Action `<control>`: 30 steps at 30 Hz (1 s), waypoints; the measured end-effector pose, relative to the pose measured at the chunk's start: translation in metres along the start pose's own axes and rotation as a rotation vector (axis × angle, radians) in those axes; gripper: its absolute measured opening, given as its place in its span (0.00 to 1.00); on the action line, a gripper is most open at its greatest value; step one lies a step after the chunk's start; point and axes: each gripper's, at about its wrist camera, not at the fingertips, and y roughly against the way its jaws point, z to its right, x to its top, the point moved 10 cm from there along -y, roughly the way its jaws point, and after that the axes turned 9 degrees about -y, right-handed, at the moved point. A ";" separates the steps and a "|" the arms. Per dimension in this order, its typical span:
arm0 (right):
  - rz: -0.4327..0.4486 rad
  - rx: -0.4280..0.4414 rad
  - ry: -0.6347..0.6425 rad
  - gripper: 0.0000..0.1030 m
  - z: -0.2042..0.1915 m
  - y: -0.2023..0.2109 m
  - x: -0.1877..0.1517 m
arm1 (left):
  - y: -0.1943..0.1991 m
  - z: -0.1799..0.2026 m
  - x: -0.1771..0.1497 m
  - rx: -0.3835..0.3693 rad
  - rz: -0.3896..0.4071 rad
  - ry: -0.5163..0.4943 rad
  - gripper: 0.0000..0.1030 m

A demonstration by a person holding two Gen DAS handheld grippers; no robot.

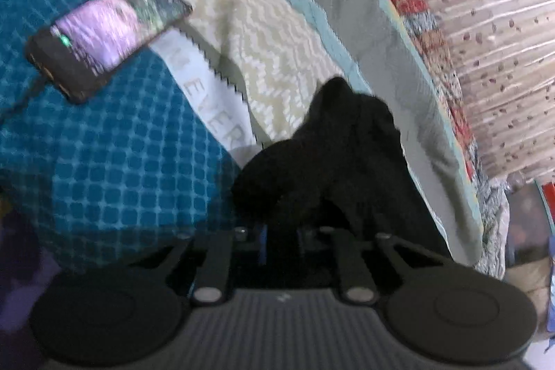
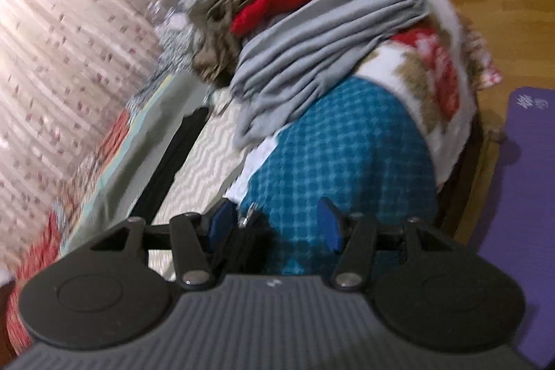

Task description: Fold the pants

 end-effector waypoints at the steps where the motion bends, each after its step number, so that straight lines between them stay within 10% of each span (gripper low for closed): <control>1: -0.012 0.012 0.068 0.56 -0.010 -0.003 -0.003 | 0.005 -0.001 0.004 0.010 0.013 0.000 0.12; 6: -0.107 0.040 0.414 0.58 -0.052 -0.030 -0.011 | 0.024 -0.003 0.016 0.024 0.047 0.008 0.11; 8: -0.276 -0.002 0.523 0.57 -0.052 -0.053 -0.026 | 0.025 -0.004 0.017 0.029 0.049 0.020 0.11; 10: -0.447 -0.036 0.570 0.25 -0.046 -0.063 -0.043 | 0.025 -0.005 0.016 0.029 0.049 0.041 0.11; 18: -0.211 0.315 0.103 0.24 -0.089 0.013 0.058 | 0.023 -0.011 0.014 0.046 0.045 0.077 0.11; 28: -0.080 -0.089 0.182 0.44 -0.070 -0.119 0.083 | 0.012 -0.010 0.010 0.068 0.062 0.104 0.11; 30: -0.050 -0.043 0.064 0.44 -0.048 -0.110 0.084 | 0.011 -0.013 0.004 0.066 0.051 0.123 0.11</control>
